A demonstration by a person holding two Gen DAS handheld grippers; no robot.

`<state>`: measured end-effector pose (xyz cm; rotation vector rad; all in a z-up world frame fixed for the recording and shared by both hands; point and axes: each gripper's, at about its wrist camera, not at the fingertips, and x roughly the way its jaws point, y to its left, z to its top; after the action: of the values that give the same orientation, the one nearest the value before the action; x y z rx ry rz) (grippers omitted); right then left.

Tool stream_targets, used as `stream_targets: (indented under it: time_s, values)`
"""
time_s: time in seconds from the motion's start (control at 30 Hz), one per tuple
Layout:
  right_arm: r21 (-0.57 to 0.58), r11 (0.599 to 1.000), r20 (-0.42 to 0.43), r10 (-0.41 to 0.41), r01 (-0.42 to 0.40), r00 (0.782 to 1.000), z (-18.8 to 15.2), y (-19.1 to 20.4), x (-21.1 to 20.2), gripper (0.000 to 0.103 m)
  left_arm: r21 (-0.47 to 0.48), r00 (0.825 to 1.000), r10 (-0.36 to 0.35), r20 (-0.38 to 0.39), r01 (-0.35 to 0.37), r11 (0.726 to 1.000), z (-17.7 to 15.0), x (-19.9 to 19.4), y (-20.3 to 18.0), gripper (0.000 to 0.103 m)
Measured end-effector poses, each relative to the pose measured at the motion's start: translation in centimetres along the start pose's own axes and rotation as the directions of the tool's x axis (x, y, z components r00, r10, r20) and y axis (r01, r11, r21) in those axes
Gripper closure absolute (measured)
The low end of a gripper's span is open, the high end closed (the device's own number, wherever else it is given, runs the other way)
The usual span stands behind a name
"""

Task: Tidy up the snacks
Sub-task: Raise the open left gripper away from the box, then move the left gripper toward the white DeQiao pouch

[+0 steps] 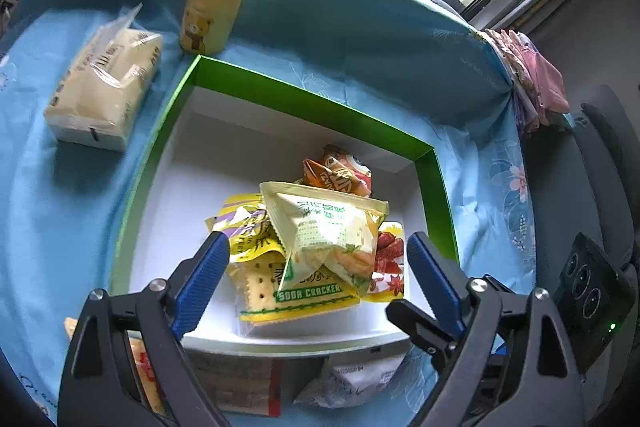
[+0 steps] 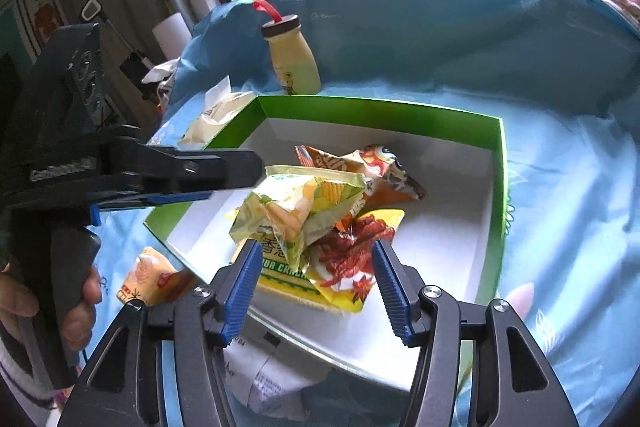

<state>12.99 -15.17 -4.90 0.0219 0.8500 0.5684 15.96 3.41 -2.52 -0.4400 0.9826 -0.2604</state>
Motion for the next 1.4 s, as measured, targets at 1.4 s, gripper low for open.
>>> stream_targets:
  time_s: [1.4]
  values:
    - [0.042, 0.999, -0.005, 0.017, -0.017, 1.0, -9.6, 2.9, -7.2, 0.033, 0.142, 0.987, 0.141, 0.078, -0.151, 0.978, -13.5, -6.5, -2.2, 0.012]
